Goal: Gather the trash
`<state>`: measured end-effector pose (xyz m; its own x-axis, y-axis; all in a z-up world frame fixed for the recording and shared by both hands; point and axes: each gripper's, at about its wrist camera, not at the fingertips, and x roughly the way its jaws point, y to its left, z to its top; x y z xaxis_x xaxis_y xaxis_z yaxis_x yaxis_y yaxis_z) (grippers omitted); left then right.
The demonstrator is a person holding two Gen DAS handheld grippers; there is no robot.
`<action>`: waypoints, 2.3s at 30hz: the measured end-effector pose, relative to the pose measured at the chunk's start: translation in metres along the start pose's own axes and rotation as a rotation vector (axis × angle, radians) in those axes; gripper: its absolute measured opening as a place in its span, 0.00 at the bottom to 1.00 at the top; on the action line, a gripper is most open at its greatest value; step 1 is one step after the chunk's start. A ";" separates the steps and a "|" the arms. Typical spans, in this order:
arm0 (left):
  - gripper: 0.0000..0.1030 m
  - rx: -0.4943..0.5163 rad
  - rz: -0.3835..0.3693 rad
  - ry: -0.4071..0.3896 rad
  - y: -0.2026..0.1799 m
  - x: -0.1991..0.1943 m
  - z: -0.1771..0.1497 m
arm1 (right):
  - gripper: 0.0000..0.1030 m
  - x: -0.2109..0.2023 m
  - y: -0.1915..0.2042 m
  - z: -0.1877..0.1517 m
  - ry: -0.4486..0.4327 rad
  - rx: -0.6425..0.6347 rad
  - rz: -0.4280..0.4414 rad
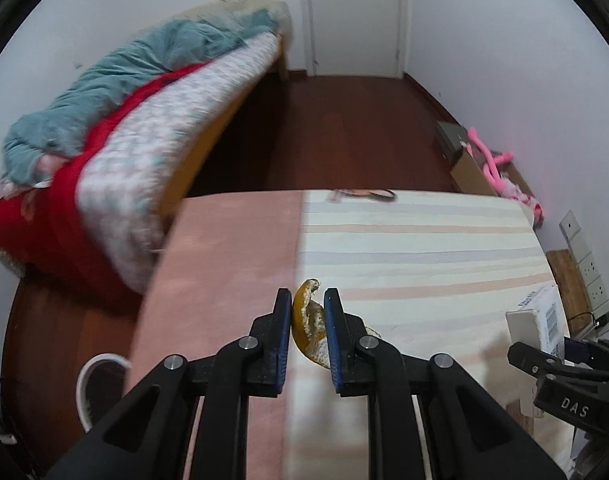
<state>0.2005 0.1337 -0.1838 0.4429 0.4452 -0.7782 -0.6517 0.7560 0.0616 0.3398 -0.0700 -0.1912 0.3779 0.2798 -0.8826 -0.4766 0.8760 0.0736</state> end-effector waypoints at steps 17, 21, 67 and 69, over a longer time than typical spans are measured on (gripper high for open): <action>0.13 -0.200 0.112 -0.080 0.242 -0.155 -0.072 | 0.57 -0.105 0.279 -0.140 -0.073 -0.229 0.381; 0.13 -0.291 0.123 -0.037 0.308 -0.150 -0.084 | 0.56 -0.091 0.352 -0.156 -0.009 -0.292 0.436; 1.00 -0.535 0.228 0.317 0.439 -0.047 -0.191 | 1.00 0.089 0.515 -0.185 0.339 -0.573 0.168; 1.00 -0.528 0.222 0.300 0.433 -0.060 -0.186 | 1.00 0.069 0.508 -0.185 0.320 -0.573 0.191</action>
<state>-0.2232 0.3450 -0.2268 0.1215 0.3521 -0.9281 -0.9571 0.2894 -0.0155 -0.0233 0.3219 -0.3003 0.0342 0.2016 -0.9789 -0.8898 0.4521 0.0620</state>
